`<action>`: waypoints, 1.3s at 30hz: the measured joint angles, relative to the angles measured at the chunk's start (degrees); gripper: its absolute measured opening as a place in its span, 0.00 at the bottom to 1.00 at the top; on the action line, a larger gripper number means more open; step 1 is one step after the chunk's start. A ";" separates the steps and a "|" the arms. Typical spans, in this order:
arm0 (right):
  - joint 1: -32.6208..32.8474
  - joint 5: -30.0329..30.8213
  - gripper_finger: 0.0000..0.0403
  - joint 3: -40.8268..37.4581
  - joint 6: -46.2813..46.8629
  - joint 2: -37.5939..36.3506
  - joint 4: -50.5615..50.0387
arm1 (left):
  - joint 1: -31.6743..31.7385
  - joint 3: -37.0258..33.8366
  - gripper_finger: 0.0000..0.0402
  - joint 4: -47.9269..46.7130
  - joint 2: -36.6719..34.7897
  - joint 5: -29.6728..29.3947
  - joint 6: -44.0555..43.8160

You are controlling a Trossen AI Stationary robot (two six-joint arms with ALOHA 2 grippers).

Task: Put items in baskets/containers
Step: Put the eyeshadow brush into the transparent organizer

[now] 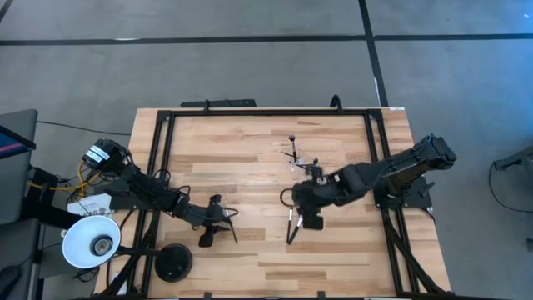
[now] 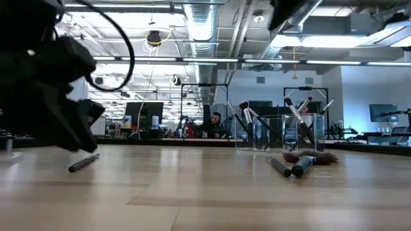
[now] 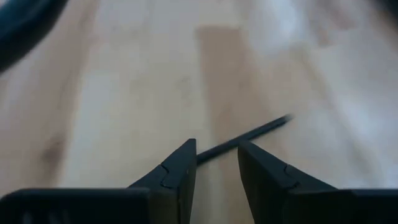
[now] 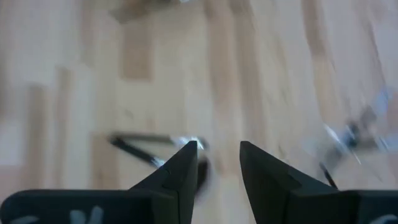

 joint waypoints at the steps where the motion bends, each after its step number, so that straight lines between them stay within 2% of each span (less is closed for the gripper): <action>1: 0.80 -0.07 0.28 0.00 -0.83 0.00 2.56 | 0.61 -0.69 0.29 0.00 0.00 -0.18 1.08; 9: 3.91 0.17 0.28 0.09 -8.51 1.13 17.98 | 4.77 -1.51 0.29 0.62 0.00 0.28 9.59; 16: 3.25 0.15 0.28 -0.04 -9.51 3.70 18.12 | 6.02 -3.73 0.28 1.53 -0.07 3.24 8.65; 24: 2.01 -0.07 0.28 0.00 -9.51 9.67 18.25 | 5.46 -4.33 0.15 2.67 0.02 3.50 -2.63; 29: 2.18 -3.83 0.28 -0.02 -9.52 12.79 18.23 | 5.01 -4.33 0.04 3.06 0.12 1.52 -11.09; 34: 3.21 -4.38 0.28 -0.07 -9.57 11.25 17.44 | 5.03 -4.52 0.02 4.43 0.24 0.02 -18.01; 37: 4.14 -3.86 0.28 0.00 -9.61 7.14 16.82 | 5.03 -4.37 0.04 6.47 0.33 -0.33 -18.31; 39: 5.11 -1.96 0.28 0.00 -9.70 3.92 15.07 | 4.93 -3.30 0.05 7.24 0.32 -2.56 -18.33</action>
